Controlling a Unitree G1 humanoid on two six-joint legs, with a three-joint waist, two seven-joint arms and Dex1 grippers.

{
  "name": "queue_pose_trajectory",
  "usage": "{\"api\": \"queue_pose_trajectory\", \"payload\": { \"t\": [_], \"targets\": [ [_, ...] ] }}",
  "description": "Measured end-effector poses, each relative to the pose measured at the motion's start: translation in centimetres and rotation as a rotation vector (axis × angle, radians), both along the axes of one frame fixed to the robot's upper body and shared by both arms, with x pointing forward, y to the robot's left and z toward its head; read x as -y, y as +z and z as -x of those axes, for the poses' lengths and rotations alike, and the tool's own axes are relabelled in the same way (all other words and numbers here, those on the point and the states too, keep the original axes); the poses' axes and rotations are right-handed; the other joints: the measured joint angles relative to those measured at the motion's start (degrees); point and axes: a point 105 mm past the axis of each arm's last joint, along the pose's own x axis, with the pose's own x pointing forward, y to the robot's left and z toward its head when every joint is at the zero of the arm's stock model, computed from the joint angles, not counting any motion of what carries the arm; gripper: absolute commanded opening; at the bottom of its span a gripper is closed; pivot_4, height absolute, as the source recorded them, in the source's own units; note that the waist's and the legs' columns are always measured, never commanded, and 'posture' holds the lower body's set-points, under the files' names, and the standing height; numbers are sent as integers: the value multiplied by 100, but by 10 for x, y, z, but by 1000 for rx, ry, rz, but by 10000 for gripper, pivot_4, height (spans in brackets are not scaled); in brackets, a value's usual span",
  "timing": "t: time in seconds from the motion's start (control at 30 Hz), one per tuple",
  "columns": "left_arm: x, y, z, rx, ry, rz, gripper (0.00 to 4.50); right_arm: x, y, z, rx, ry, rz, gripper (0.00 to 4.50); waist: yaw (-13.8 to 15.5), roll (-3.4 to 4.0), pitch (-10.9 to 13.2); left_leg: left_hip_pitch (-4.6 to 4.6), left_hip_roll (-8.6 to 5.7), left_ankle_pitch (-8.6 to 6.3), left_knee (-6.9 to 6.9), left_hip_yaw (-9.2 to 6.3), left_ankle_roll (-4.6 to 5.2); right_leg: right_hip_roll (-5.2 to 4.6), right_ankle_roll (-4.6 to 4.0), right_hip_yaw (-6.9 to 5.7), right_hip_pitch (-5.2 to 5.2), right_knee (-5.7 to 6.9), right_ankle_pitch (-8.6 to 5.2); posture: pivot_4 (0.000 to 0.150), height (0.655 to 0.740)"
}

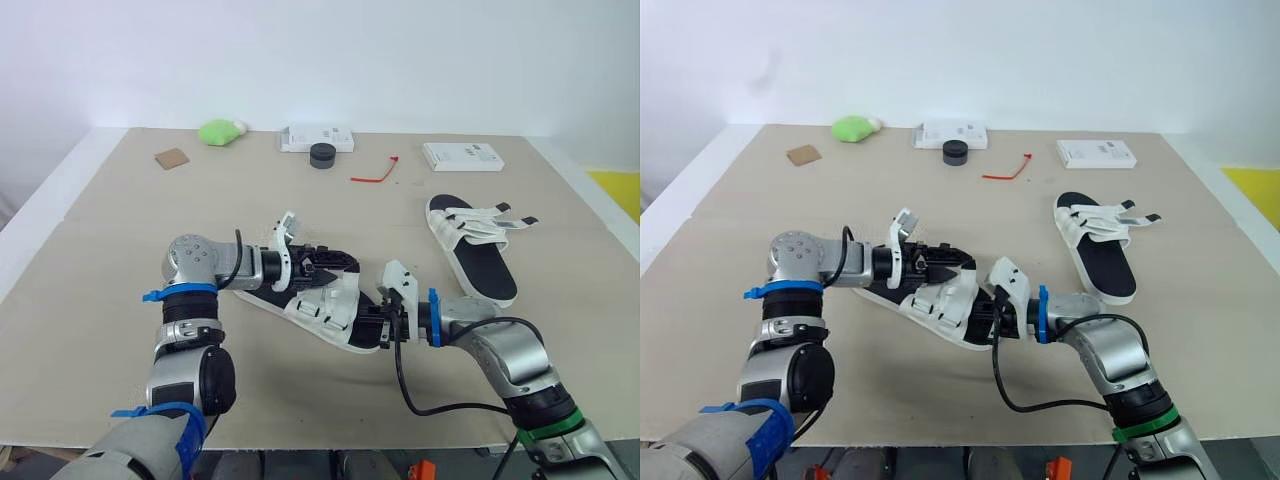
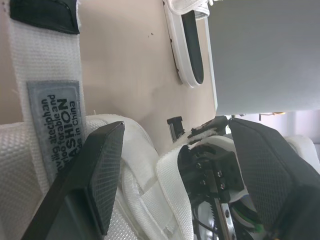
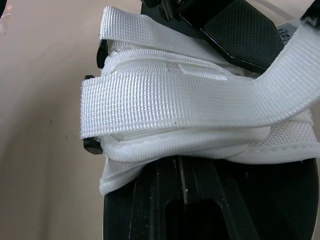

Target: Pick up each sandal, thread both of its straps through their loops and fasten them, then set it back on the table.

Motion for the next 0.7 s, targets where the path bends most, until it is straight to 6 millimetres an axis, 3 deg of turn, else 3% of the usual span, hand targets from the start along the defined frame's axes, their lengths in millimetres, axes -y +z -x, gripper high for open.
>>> {"api": "queue_pose_trajectory", "payload": {
  "t": [0.1, 0.17, 0.27, 0.3, 0.37, 0.4, 0.5, 0.57, 0.6, 0.7],
  "targets": [
    [3, 2, -3, 24, 14, -2, 35260, 1, 0, 0, 0, -3, 0, 0, 0, 0, 0, 3, -28, -1, 0, -7, -1, -25, 4, -1, 1, 0, 2, 1500, 7400],
    [-1, 9, -18, 74, 110, 10, 35260, 0, 1, 0, 1, 2, -3, 0, -6, -10, 7, -4, -40, 1, -3, -6, -1, -36, 9, 1, -11, 0, 5, 1500, 7400],
    [-13, 32, -34, 134, 219, 113, 35260, -1, 3, 2, 1, 20, -16, 0, -11, -12, 10, -61, -43, 12, -7, -7, 12, -35, 42, 7, -38, -1, 21, 1500, 7400],
    [-15, 50, -37, 164, 229, 203, 35260, -1, 4, 4, -2, 29, -18, 0, -15, -14, 12, -79, -44, 8, -13, -10, 7, -31, 48, 13, -52, -1, 11, 1500, 7400],
    [-16, 68, -35, 198, 206, 285, 35260, -1, 4, 5, -5, 34, -21, 0, -19, -17, 14, -82, -43, 2, -21, -10, 4, -28, 51, 16, -58, -1, 2, 1500, 7400],
    [-15, 87, -26, 240, 144, 373, 35260, -2, 4, 6, -6, 42, -24, 0, -32, -17, 16, -87, -42, -2, -28, -10, 3, -25, 49, 21, -68, -1, -1, 1500, 7400],
    [-18, 113, -6, 343, 13, 447, 35260, -4, 4, 6, -6, 51, -26, 0, -62, -15, 18, -86, -36, -7, -38, -10, -1, -17, 44, 23, -73, 0, -8, 1500, 7400],
    [-28, 118, 10, 424, -72, 418, 35260, -6, 5, 6, -3, 55, -27, 0, -97, -8, 15, -80, -35, -8, -47, -9, -3, -16, 39, 27, -73, 1, -11, 1500, 7400],
    [-40, 109, 22, 483, -130, 339, 35260, -7, 5, 6, -1, 59, -28, 0, -127, 5, 12, -76, -35, -8, -54, -9, -5, -16, 32, 28, -72, 1, -15, 1500, 7400],
    [-63, 76, 31, 575, -193, 175, 35260, -5, 6, 5, -2, 60, -22, 0, -121, 6, 17, -76, -34, -4, -54, -12, -10, -17, 24, 20, -71, 2, -15, 1500, 7400]
  ]
}}
